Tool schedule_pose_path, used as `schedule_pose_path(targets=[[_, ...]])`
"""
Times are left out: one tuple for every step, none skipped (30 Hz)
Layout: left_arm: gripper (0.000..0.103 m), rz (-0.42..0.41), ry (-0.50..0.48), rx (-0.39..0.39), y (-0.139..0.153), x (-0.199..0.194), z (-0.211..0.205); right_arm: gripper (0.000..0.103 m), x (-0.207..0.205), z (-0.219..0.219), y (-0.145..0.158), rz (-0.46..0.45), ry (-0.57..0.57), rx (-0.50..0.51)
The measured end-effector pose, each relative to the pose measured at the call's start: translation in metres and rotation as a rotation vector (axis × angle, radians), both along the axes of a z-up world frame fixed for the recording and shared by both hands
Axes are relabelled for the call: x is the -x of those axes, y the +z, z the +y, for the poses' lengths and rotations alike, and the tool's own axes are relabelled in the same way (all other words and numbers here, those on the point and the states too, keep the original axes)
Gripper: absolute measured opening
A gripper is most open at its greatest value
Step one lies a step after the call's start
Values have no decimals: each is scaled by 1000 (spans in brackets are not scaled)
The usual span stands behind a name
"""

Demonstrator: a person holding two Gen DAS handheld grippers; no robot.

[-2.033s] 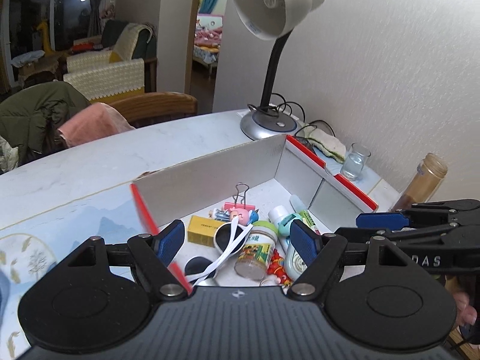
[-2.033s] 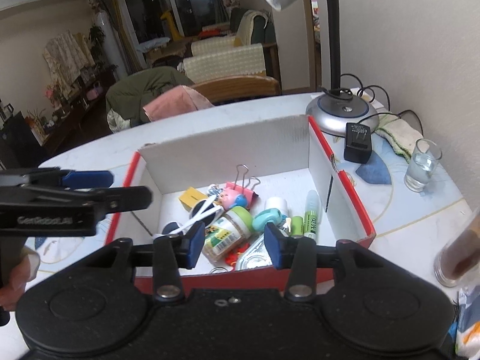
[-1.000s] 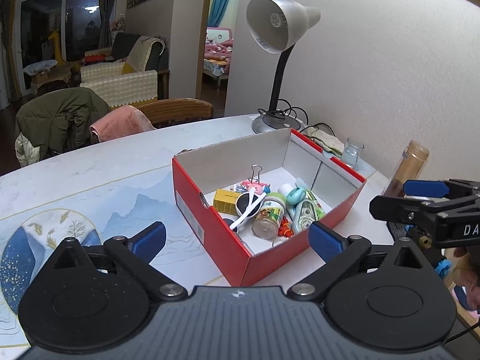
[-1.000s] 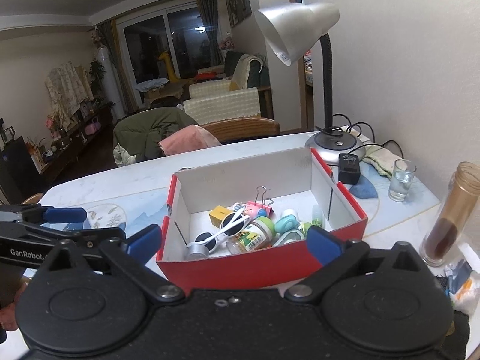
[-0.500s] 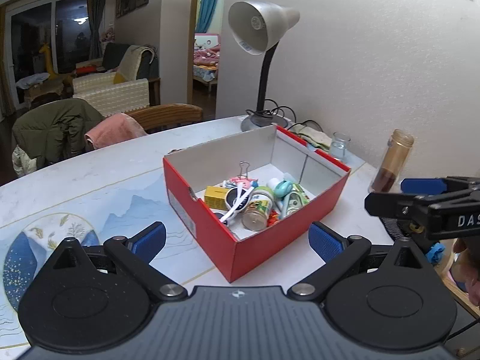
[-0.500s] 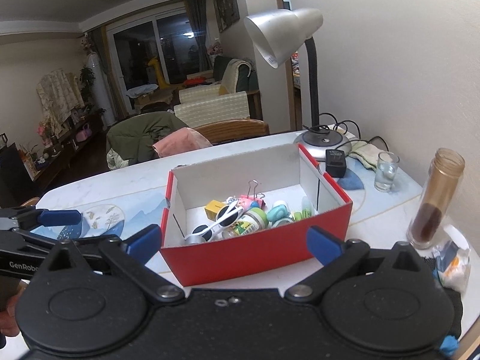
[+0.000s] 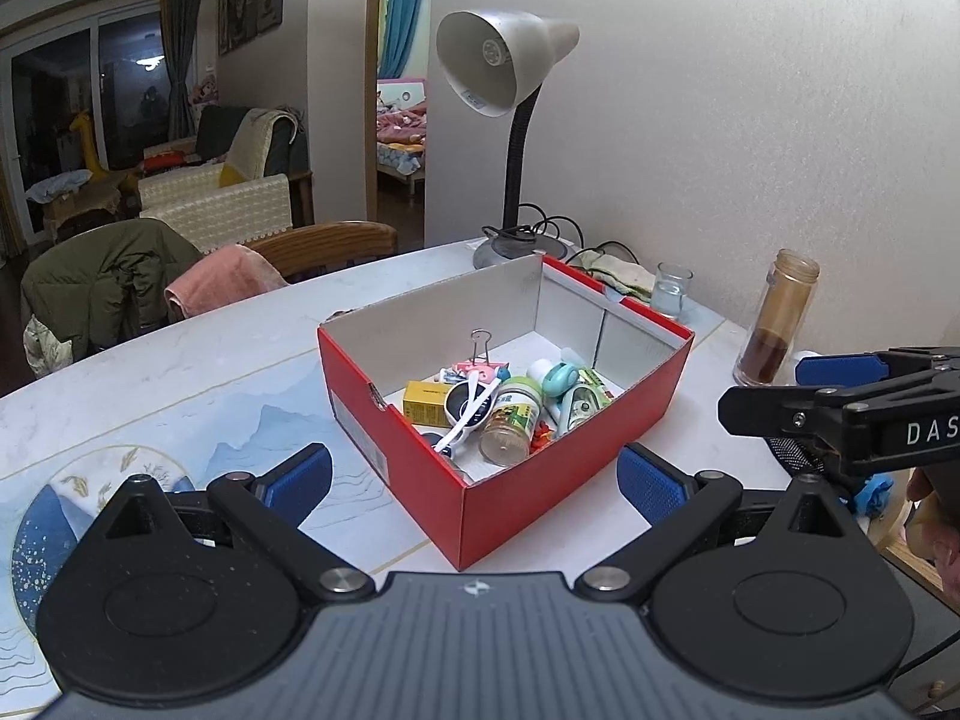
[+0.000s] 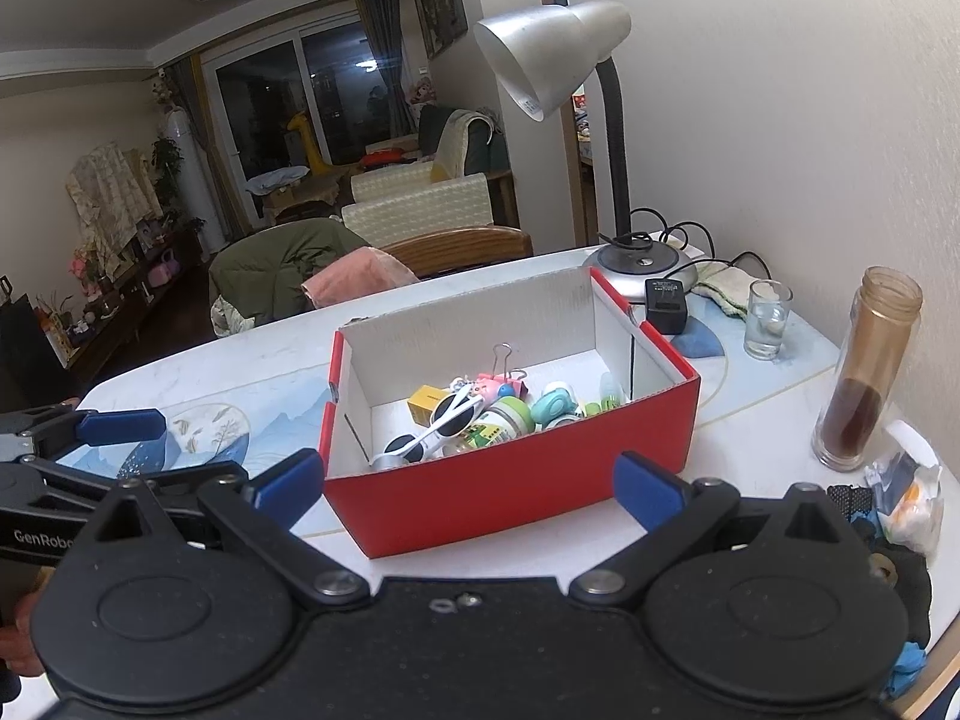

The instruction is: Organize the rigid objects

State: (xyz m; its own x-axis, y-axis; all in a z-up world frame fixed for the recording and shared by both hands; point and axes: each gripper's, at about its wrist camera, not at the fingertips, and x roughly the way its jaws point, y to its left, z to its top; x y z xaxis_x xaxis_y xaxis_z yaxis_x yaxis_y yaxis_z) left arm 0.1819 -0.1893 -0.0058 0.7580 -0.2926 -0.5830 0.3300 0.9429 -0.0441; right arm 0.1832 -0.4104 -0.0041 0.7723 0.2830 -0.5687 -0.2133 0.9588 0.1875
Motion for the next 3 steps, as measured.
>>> schedule_pose_path(targets=[[102, 2, 3, 1, 0, -1, 1, 103, 0, 0, 0, 0, -1, -1], [102, 4, 4, 1, -1, -1, 3, 103, 0, 0, 0, 1, -1, -2], [102, 6, 8, 0, -2, -1, 5, 103, 0, 0, 0, 1, 0, -1]])
